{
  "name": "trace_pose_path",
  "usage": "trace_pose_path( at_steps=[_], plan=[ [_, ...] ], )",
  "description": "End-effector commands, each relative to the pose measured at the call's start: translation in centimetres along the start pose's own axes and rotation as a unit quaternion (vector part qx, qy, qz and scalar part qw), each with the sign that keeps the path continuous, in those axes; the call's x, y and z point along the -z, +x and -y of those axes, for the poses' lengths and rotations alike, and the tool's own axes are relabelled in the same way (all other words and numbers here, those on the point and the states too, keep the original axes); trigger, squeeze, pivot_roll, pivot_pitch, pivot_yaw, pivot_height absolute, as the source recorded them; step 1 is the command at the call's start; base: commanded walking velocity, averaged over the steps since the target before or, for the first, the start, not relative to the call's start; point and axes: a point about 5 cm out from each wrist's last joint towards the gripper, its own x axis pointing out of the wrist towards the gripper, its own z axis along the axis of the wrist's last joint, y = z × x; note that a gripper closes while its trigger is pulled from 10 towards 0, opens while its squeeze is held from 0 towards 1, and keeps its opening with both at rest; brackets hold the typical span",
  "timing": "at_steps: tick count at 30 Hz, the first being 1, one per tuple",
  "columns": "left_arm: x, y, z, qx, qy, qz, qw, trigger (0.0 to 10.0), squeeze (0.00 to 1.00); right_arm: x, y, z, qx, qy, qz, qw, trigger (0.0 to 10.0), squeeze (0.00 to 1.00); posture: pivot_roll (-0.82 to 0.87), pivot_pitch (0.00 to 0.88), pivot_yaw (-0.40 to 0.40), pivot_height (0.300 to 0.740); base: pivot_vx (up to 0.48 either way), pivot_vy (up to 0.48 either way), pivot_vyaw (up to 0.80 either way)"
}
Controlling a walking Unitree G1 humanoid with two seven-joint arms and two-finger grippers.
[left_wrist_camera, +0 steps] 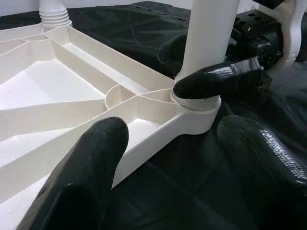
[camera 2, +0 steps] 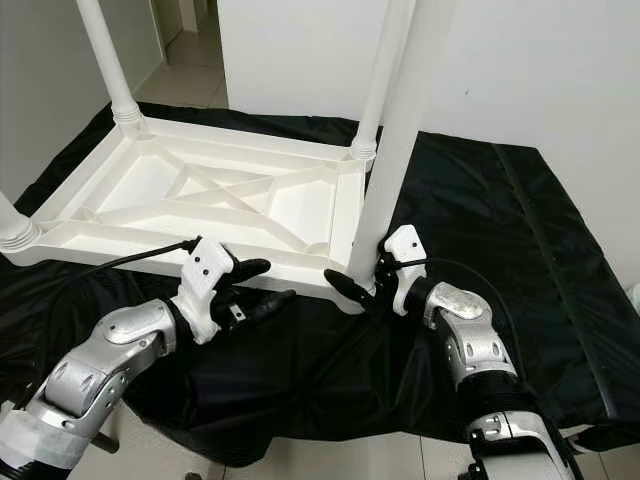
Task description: Building children table
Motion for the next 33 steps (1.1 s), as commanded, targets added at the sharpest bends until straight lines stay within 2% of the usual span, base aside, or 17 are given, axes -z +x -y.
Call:
trace_pose_path(
  at_steps=[1, 10, 11, 12, 13, 16, 18, 21, 23, 24, 26, 29, 33],
  plan=[
    [-0.2, 0.2, 0.7, 0.071, 0.000, 0.000, 0.997, 10.0, 0.00, 0.2, 0.5, -0.4, -0.019, -0.005, -0.008, 1.000, 0.0, 0.00, 0.00, 0.062, -0.040, 0.740, 0.000, 0.000, 0.00],
    [-0.3, 0.7, 0.8, 0.070, -0.001, 0.007, 0.998, 10.0, 0.00, 0.9, 0.0, -0.4, -0.015, 0.013, -0.009, 1.000, 0.0, 0.00, -0.01, 0.075, -0.041, 0.740, 0.000, 0.000, 0.00],
    [-0.5, 0.7, 0.9, 0.072, -0.005, 0.010, 0.997, 10.0, 0.00, 0.9, 0.0, -0.3, -0.010, 0.014, -0.007, 1.000, 2.7, 0.00, -0.01, 0.080, -0.039, 0.740, 0.000, 0.000, 0.00],
    [-0.5, 0.7, 0.9, 0.072, -0.005, 0.010, 0.997, 10.0, 0.00, 0.9, 0.0, -0.3, -0.010, 0.014, -0.007, 1.000, 2.7, 0.00, -0.01, 0.080, -0.039, 0.740, 0.000, 0.000, 0.00],
    [-0.4, 0.8, 1.1, 0.074, -0.005, 0.009, 0.997, 10.0, 0.00, 0.9, -0.1, -0.3, -0.002, 0.020, -0.001, 1.000, 10.0, 0.00, -0.02, 0.091, -0.038, 0.740, 0.000, 0.000, 0.00],
    [-0.3, 0.8, 1.2, 0.075, -0.004, 0.007, 0.997, 10.0, 0.00, 0.8, -0.1, -0.4, 0.006, 0.026, 0.004, 1.000, 10.0, 0.00, -0.02, 0.097, -0.035, 0.740, 0.000, 0.000, 0.00],
    [-0.4, 1.1, 1.2, 0.076, -0.002, 0.008, 0.997, 10.0, 0.00, 1.1, -0.3, -0.1, 0.042, 0.023, -0.008, 0.999, 10.0, 0.00, -0.02, 0.108, -0.038, 0.740, 0.000, 0.000, 0.00],
    [-0.5, 1.2, 1.1, 0.075, -0.002, 0.009, 0.997, 10.0, 0.00, 1.4, -0.3, 0.0, 0.057, 0.017, -0.019, 0.998, 10.0, 0.00, -0.02, 0.109, -0.037, 0.740, 0.000, 0.000, 0.00],
    [-0.5, 1.3, 0.7, 0.065, 0.001, 0.011, 0.998, 10.0, 0.00, 2.0, -0.6, 0.2, 0.117, 0.016, -0.039, 0.992, 10.0, 0.00, -0.02, 0.102, -0.038, 0.740, 0.000, 0.000, 0.00],
    [-0.5, 1.3, 0.7, 0.065, 0.001, 0.011, 0.998, 10.0, 0.00, 2.0, -0.6, 0.2, 0.117, 0.016, -0.039, 0.992, 10.0, 0.00, -0.02, 0.102, -0.038, 0.740, 0.000, 0.000, 0.00],
    [-0.5, 1.4, 0.8, 0.066, 0.002, 0.013, 0.998, 10.0, 0.00, 2.0, -0.6, -0.3, 0.143, 0.026, -0.030, 0.989, 10.0, 0.00, -0.02, 0.091, -0.041, 0.740, 0.000, 0.000, 0.00],
    [-0.5, 1.4, 0.8, 0.066, 0.002, 0.013, 0.998, 10.0, 0.00, 2.0, -0.6, -0.3, 0.143, 0.026, -0.030, 0.989, 10.0, 0.00, -0.02, 0.091, -0.041, 0.740, 0.000, 0.000, 0.00],
    [-0.5, 1.5, 0.6, 0.060, 0.003, 0.016, 0.998, 10.0, 0.00, 2.0, -0.2, -1.6, 0.181, 0.043, -0.019, 0.982, 10.0, 0.00, -0.02, 0.088, -0.042, 0.740, 0.000, 0.000, 0.00]
  ],
)
